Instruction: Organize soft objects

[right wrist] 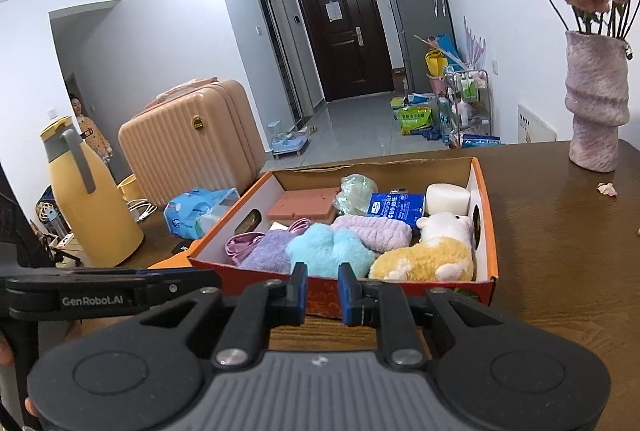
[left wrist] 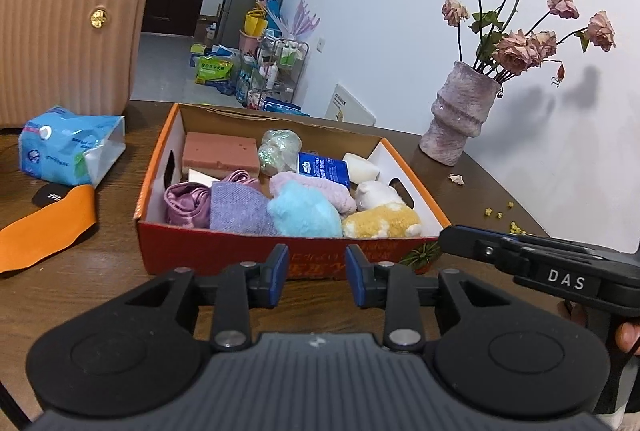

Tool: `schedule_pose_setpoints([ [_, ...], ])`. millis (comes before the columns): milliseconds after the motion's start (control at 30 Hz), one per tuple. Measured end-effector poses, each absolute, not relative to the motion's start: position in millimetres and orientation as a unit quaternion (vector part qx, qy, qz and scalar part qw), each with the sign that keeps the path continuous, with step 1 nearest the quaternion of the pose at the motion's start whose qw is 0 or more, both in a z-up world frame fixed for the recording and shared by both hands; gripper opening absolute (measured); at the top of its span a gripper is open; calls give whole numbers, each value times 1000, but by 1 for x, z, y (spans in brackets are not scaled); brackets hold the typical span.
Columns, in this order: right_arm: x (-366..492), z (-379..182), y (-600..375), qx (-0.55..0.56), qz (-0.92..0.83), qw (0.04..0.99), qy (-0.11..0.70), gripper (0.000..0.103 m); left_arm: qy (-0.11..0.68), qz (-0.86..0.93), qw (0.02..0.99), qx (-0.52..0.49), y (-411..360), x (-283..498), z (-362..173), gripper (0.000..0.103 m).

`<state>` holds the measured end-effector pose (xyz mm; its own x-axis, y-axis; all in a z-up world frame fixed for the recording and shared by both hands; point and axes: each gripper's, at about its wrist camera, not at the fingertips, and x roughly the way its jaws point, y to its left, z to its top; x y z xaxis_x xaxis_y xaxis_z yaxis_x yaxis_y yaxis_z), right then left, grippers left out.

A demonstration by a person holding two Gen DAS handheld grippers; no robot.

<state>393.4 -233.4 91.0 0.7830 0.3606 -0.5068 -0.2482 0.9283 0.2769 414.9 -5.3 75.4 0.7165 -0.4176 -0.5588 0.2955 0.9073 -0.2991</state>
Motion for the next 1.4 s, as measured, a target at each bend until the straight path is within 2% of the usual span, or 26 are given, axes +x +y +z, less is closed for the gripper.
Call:
schedule_pose_setpoints([
  [167, 372, 96, -232, 95, 158, 942, 279, 17, 315, -189, 926, -92, -1, 396, 80, 34],
  [333, 352, 99, -232, 93, 155, 945, 274, 18, 303, -183, 931, -86, 2, 374, 84, 42],
  [500, 330, 101, -231, 90, 152, 947, 267, 21, 289, -181, 936, -89, 7, 352, 86, 58],
  [600, 317, 102, -230, 89, 149, 951, 257, 40, 281, -178, 939, -90, 11, 339, 86, 64],
  [733, 300, 101, -228, 82, 147, 953, 253, 41, 279, -177, 940, -88, 14, 323, 82, 68],
  [800, 293, 101, -226, 78, 146, 954, 251, 42, 276, -175, 941, -85, 16, 314, 81, 74],
  [900, 280, 100, -223, 73, 142, 957, 243, 47, 265, -172, 946, -79, 19, 300, 80, 80],
  [1000, 267, 99, -221, 71, 139, 959, 235, 57, 257, -168, 948, -81, 22, 287, 81, 81],
  [1200, 242, 102, -221, 70, 135, 963, 221, 61, 238, -162, 954, -79, 27, 263, 84, 87],
  [1400, 218, 103, -217, 65, 132, 967, 206, 72, 222, -165, 958, -70, 26, 237, 87, 93],
])
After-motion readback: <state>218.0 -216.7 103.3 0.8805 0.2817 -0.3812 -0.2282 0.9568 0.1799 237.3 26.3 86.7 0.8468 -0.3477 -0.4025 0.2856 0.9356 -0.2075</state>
